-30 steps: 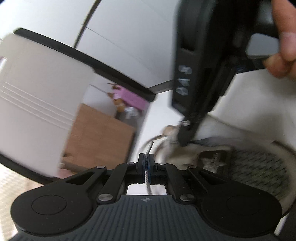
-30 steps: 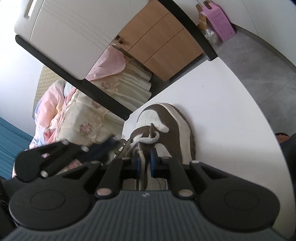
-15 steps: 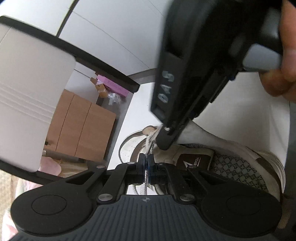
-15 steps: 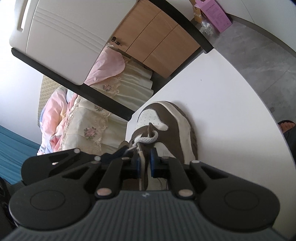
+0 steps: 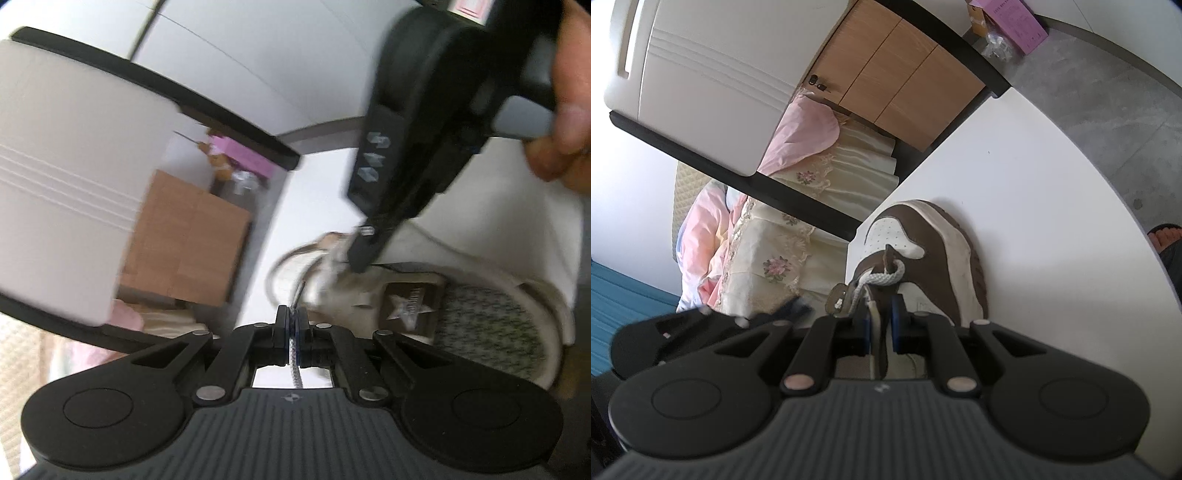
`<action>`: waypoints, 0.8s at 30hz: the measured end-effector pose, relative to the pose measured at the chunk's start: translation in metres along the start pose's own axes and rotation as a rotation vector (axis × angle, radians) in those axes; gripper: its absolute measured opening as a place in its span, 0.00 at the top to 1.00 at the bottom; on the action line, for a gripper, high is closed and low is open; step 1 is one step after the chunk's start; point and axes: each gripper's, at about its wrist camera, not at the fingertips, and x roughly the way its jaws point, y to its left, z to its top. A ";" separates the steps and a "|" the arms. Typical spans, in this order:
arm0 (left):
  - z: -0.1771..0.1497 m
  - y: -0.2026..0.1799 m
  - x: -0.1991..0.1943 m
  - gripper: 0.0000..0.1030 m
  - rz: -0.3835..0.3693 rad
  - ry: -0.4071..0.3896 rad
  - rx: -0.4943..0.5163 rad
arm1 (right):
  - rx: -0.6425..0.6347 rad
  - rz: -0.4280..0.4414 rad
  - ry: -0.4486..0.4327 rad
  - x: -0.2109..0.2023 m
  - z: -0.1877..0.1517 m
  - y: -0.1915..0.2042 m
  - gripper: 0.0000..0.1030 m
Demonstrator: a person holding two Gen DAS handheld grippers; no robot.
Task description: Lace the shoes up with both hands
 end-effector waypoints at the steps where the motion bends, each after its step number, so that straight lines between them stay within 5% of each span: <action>1: 0.001 -0.005 0.003 0.97 -0.011 0.007 0.011 | 0.004 0.002 0.001 0.000 0.000 0.000 0.88; 12: 0.016 -0.015 0.021 0.97 -0.009 0.039 -0.001 | -0.005 0.005 0.003 0.000 0.002 -0.001 0.88; 24: 0.004 0.012 -0.015 0.97 0.087 0.037 -0.054 | 0.005 0.010 0.003 -0.001 0.003 -0.003 0.88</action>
